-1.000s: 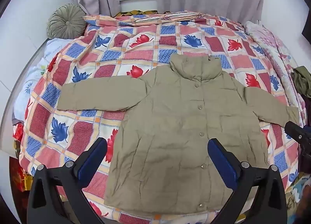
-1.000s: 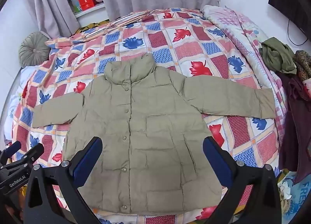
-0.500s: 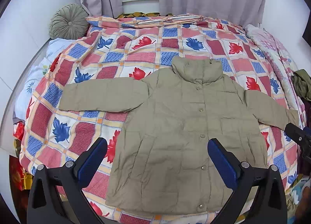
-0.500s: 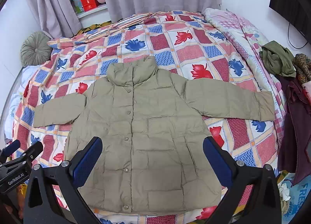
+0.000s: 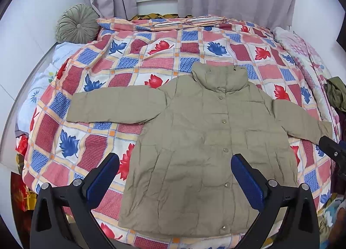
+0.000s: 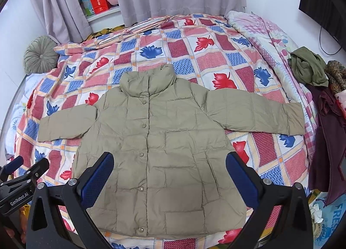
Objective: Fold large clothes
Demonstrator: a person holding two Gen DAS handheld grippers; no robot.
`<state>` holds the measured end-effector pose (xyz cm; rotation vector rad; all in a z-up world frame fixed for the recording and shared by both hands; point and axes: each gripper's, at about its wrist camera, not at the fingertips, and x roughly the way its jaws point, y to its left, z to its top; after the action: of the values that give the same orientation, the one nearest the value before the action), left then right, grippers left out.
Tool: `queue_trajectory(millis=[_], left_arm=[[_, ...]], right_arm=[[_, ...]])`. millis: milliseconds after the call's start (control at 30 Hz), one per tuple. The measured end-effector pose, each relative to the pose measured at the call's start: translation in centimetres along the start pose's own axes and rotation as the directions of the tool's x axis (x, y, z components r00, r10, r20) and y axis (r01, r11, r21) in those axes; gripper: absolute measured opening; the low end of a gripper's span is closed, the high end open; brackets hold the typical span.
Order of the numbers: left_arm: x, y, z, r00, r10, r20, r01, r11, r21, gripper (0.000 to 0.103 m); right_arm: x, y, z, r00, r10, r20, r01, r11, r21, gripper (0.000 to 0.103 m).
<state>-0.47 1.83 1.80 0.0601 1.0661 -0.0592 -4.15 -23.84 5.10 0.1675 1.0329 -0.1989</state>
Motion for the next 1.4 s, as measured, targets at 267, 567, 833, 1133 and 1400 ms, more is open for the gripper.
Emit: queue_trajectory(millis=[267, 567, 833, 1133, 1400], left_arm=[[-0.03, 0.01, 0.02, 1.0, 0.0, 0.001, 0.0, 1.0, 0.001, 0.103], [-0.22, 0.18, -0.15, 1.0, 0.0, 0.001, 0.0, 1.0, -0.001, 0.103], [-0.14, 0.26, -0.2, 1.0, -0.001, 0.0, 0.001, 1.0, 0.001, 0.103], [-0.08, 0.16, -0.25, 1.0, 0.0, 0.001, 0.0, 1.0, 0.0, 0.103], [-0.16, 0.25, -0.23, 1.0, -0.002, 0.0, 0.002, 1.0, 0.0, 0.103]], right_arm=[[-0.07, -0.04, -0.07, 1.0, 0.001, 0.002, -0.001, 1.0, 0.0, 0.103], [0.08, -0.09, -0.25, 1.0, 0.0, 0.007, 0.0, 1.0, -0.001, 0.103], [0.05, -0.05, -0.25, 1.0, 0.001, 0.01, -0.001, 1.0, -0.002, 0.103], [0.07, -0.06, -0.3, 1.0, 0.0, 0.011, 0.0, 1.0, -0.003, 0.103], [0.0, 0.01, -0.32, 1.0, 0.001, 0.012, -0.001, 1.0, -0.002, 0.103]])
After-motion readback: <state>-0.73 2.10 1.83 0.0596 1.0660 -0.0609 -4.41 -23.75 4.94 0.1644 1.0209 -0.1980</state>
